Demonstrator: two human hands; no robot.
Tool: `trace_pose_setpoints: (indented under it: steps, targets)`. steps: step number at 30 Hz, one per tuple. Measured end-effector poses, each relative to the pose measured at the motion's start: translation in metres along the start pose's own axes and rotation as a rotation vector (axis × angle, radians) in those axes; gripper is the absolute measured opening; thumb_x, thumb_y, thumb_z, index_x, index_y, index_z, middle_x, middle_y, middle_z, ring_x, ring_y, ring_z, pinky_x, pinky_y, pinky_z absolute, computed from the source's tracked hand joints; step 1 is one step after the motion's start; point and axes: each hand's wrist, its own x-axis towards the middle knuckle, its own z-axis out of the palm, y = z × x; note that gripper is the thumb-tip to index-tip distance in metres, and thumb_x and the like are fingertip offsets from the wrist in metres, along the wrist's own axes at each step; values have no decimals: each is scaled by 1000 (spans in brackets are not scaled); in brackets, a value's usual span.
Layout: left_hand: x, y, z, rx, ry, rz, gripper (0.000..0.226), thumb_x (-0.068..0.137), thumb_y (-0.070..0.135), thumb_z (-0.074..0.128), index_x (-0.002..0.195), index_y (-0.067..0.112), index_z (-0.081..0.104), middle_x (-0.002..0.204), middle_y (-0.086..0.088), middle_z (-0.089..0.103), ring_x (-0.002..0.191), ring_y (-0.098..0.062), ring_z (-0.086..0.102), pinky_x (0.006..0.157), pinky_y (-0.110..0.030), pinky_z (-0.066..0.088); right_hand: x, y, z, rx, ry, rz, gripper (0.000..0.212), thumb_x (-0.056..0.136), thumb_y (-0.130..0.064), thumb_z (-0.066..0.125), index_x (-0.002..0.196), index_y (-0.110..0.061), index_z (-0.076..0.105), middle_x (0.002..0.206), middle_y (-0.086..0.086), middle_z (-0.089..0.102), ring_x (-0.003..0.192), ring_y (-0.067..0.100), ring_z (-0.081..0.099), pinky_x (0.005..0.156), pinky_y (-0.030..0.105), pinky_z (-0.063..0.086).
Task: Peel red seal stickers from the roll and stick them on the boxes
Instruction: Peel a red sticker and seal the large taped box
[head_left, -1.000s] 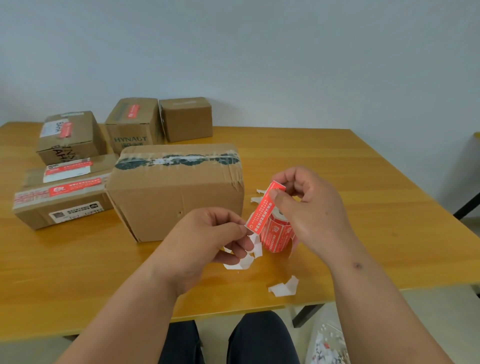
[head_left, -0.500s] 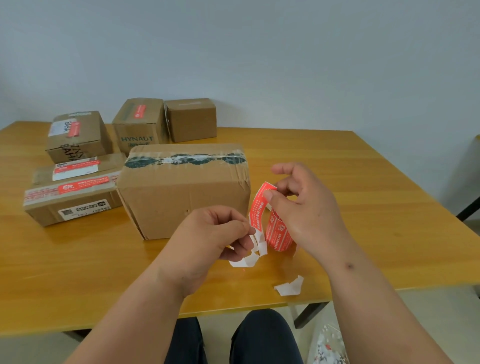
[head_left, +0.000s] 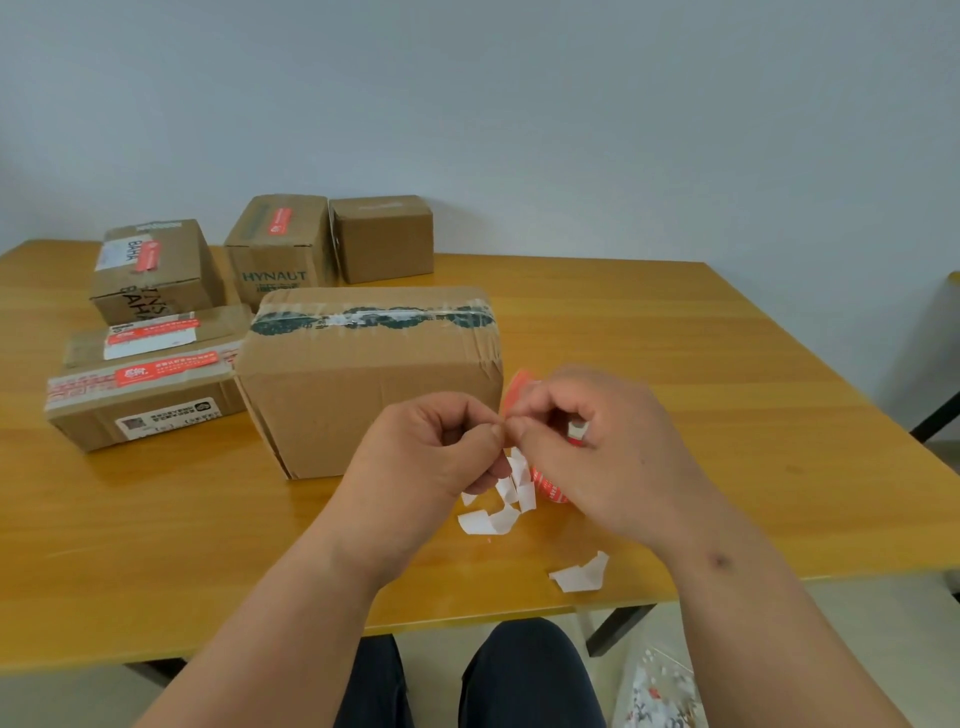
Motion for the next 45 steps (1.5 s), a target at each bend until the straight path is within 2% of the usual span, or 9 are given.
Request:
trace_pose_setpoints:
  steps: [5,12,19,23,28,31,37,40,45]
  targets:
    - [-1,1,-1,82,5,34,18,92,8,61,78,10,73,64,-1,69,61,-9,60,60,-19,50,-2,0,1,46,-33,39,10,80,-26,68,72,-28,74,74,-11,66,71,7,62,61,29,51]
    - [-1,-1,-1,200,22,64,22,92,15,62,73,19,72,68,-12,68,66,-42,56,62,-54,50,0,0,0,14,-55,77,16,82,-22,66,68,-23,72,72,-16,65,71,4,61,59,23,49]
    - [-1,-11,-7,289,22,-157,19,88,13,61,72,6,67,59,-2,64,51,-2,53,58,-21,48,4,9,-5,-70,62,253,18,84,-20,54,69,-20,63,68,-9,61,55,5,49,45,14,33]
    - [7,-34,-18,505,13,-409,26,84,19,59,59,15,54,56,1,55,55,-12,45,54,-25,38,8,16,-22,-44,259,380,19,86,-17,52,70,-18,62,59,-7,56,51,8,46,47,24,32]
    - [12,-41,-15,951,-114,-435,30,91,36,53,67,18,50,68,2,54,64,-14,48,57,-25,39,10,16,-28,37,395,419,24,84,-15,51,61,-18,52,51,-9,44,48,8,38,47,23,27]
    - [12,-33,-6,961,-94,-330,26,89,39,60,70,22,57,68,4,59,65,-12,54,58,-28,47,10,10,-21,51,302,378,24,83,-15,52,60,-18,54,51,-10,48,47,4,43,41,15,29]
    - [1,1,4,492,161,149,18,86,14,68,76,28,63,62,9,56,56,-2,48,52,-12,41,9,-2,-14,159,283,293,20,80,-11,53,62,-15,60,52,-13,55,51,-1,47,43,9,33]
    - [-1,13,6,598,283,431,24,80,17,74,96,28,60,76,15,53,72,-2,50,61,-13,41,8,-13,-11,161,255,223,20,80,-11,55,62,-17,61,54,-8,55,51,3,47,43,12,34]
    - [4,9,5,763,316,722,15,79,10,68,94,12,66,88,2,63,79,-18,59,62,-38,52,10,-26,-3,206,157,143,19,83,-12,61,65,-13,62,61,0,62,51,13,50,43,18,34]
